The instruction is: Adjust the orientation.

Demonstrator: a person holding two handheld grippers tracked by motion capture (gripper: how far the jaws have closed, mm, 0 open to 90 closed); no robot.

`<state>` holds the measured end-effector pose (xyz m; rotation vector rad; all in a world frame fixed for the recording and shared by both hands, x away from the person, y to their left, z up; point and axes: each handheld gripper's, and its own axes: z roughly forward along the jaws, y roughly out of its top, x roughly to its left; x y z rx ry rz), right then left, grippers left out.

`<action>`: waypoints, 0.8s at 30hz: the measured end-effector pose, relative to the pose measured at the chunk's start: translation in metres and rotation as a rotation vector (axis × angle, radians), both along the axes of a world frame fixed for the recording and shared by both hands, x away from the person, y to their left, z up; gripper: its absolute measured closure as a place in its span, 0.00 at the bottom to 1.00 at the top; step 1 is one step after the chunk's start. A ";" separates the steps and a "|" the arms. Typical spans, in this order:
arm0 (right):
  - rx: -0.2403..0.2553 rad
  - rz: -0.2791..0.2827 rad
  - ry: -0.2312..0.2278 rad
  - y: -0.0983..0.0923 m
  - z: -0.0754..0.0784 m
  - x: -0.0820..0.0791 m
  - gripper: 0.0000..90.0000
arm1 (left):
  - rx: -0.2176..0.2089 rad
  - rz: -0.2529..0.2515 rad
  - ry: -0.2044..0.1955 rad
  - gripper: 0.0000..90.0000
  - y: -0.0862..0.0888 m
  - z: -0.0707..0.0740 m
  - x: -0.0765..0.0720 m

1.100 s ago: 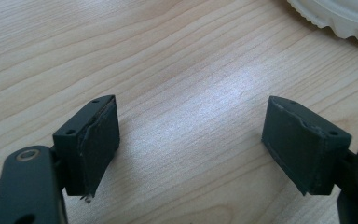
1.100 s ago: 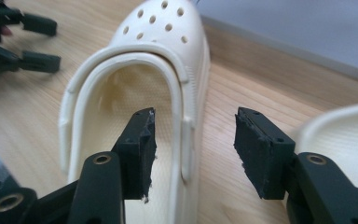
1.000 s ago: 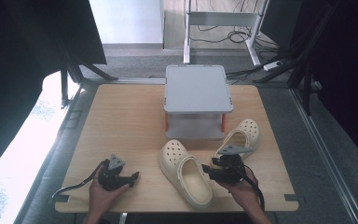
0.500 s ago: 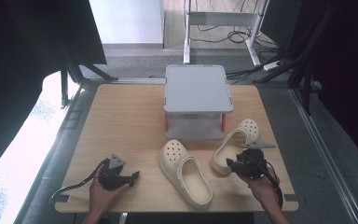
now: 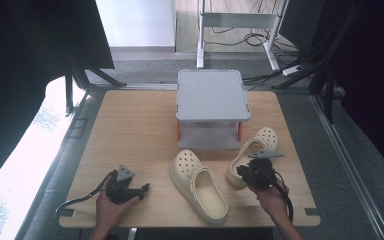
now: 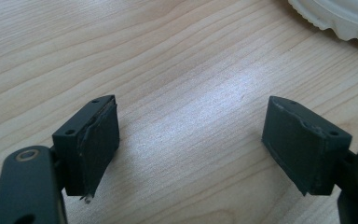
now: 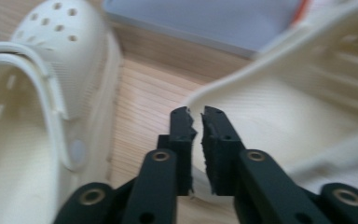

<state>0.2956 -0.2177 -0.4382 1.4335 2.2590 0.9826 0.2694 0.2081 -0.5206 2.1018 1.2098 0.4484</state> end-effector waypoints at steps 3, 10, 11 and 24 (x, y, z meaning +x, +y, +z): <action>0.005 0.019 0.009 0.009 -0.003 0.003 0.96 | 0.000 0.000 0.000 0.21 0.000 0.000 0.000; -0.002 0.042 0.026 0.038 -0.019 0.015 1.00 | 0.000 -0.001 0.000 0.21 0.000 0.000 0.000; -0.002 0.042 0.026 0.038 -0.019 0.015 1.00 | 0.000 -0.001 0.000 0.21 0.000 0.000 0.000; -0.036 -0.013 0.013 0.046 -0.045 0.011 1.00 | -0.002 0.000 0.001 0.21 0.000 0.000 0.000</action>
